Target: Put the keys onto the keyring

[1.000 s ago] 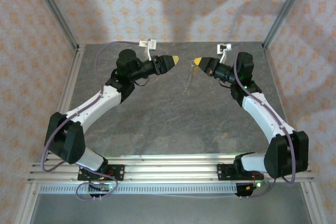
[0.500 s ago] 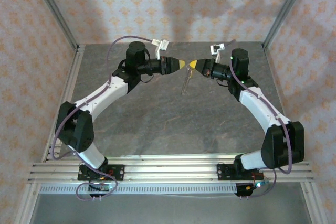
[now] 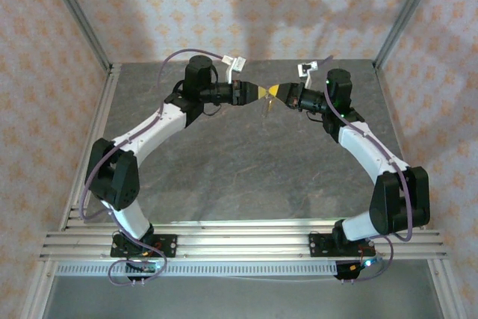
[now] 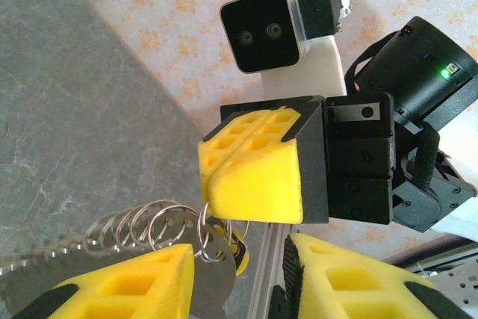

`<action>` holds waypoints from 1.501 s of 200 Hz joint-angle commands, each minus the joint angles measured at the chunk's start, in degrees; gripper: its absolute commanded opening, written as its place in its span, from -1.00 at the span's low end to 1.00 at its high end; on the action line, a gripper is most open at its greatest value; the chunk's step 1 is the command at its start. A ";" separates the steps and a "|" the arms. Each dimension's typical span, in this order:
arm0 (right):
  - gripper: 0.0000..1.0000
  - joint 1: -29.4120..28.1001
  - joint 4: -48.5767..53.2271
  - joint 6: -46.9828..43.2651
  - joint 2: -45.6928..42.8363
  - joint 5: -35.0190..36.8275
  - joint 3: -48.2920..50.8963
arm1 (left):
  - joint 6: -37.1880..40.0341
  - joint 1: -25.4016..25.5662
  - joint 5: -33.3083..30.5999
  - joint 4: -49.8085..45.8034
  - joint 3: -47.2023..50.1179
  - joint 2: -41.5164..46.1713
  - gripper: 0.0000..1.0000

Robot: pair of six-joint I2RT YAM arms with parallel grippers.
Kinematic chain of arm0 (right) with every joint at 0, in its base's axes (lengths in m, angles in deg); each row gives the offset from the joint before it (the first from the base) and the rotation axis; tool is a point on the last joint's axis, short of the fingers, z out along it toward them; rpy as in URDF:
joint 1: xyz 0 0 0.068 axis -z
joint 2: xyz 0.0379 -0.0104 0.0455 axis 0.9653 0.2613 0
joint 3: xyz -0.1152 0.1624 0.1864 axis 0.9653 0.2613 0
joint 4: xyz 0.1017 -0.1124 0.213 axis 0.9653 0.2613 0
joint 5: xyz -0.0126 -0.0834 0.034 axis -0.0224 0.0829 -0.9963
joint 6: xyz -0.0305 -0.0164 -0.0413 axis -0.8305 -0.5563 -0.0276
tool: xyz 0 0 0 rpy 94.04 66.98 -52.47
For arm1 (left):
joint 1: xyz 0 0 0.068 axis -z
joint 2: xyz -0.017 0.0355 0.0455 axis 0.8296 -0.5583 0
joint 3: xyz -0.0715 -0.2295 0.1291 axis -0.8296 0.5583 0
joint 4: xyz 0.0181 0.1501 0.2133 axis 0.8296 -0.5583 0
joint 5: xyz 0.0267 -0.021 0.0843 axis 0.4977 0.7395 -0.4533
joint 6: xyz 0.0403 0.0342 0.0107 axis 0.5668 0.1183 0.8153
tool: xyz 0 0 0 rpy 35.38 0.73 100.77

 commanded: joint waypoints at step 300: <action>-0.16 0.81 -0.27 -0.01 -14.17 12.50 9.67 | -9.69 3.37 -8.26 17.22 4.75 2.19 -1.00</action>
